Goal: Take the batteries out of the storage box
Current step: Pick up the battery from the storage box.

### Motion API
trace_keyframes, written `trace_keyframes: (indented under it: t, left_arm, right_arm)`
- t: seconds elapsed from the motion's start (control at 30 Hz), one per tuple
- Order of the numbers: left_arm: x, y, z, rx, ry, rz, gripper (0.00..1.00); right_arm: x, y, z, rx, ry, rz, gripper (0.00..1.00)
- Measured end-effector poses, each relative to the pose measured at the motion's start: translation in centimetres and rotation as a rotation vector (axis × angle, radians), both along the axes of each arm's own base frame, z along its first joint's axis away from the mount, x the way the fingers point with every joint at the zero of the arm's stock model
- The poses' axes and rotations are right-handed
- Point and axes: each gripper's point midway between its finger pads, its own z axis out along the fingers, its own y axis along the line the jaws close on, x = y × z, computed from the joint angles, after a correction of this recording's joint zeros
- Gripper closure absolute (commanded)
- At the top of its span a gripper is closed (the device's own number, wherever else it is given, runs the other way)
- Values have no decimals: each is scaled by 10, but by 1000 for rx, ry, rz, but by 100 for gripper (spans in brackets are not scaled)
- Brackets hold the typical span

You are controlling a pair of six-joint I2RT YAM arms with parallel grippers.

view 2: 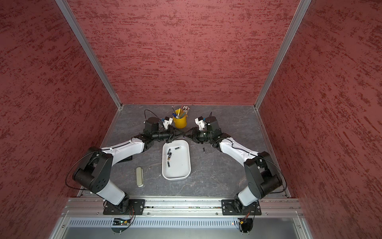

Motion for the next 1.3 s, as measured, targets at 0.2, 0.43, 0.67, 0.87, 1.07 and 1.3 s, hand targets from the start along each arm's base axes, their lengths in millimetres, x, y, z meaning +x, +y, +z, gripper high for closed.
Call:
trace_keyframes:
  t: [0.2,0.43,0.67,0.87,1.07,1.3]
  left_arm:
    - [1,0,2,-4,-8,0,98]
    - [0,-2,3,-6,-13,-3,98]
    - [0,-2,3,-6,-13,-5,96]
    - [0,-2,4,-7,-21,-6,66]
    - [0,-2,4,-9,-18,-6,41]
    - [14,24,-2,38,-2,75,32]
  right_arm:
    - [-1,4,-1,11,9,11,67]
    - [-1,7,-5,14,21,19,75]
    - [-1,8,-5,19,21,21,83]
    - [0,8,-4,23,24,18,88]
    - [0,8,-4,22,22,18,88]
    - [-5,4,-16,-29,35,24,88]
